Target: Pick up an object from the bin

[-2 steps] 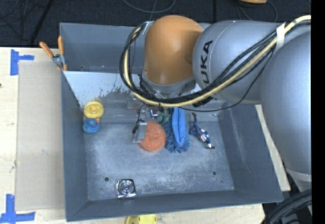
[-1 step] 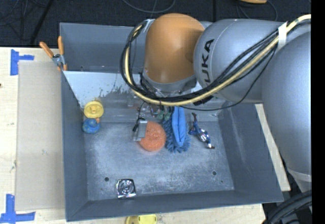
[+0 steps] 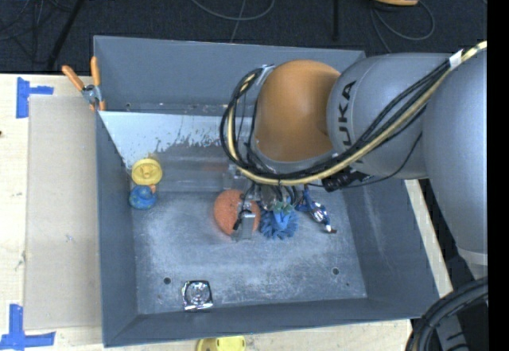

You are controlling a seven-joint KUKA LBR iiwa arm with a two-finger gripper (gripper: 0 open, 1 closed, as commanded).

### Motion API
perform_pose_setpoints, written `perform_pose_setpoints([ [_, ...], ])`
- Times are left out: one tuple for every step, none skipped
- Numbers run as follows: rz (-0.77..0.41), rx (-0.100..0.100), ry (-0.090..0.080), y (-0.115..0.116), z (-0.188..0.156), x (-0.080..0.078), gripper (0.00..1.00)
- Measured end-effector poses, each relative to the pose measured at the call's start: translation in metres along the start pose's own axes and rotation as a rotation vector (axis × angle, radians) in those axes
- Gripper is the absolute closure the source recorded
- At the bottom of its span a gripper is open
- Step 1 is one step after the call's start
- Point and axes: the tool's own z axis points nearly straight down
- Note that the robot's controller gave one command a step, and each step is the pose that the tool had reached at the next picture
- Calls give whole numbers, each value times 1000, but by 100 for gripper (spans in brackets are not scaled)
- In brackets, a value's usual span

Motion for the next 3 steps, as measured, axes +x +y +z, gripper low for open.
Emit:
perform_pose_setpoints([
  [-57,3,3,-57,9,-11,0],
  [-65,2,2,-51,25,-13,0],
  [-30,1,1,-46,68,-14,100],
])
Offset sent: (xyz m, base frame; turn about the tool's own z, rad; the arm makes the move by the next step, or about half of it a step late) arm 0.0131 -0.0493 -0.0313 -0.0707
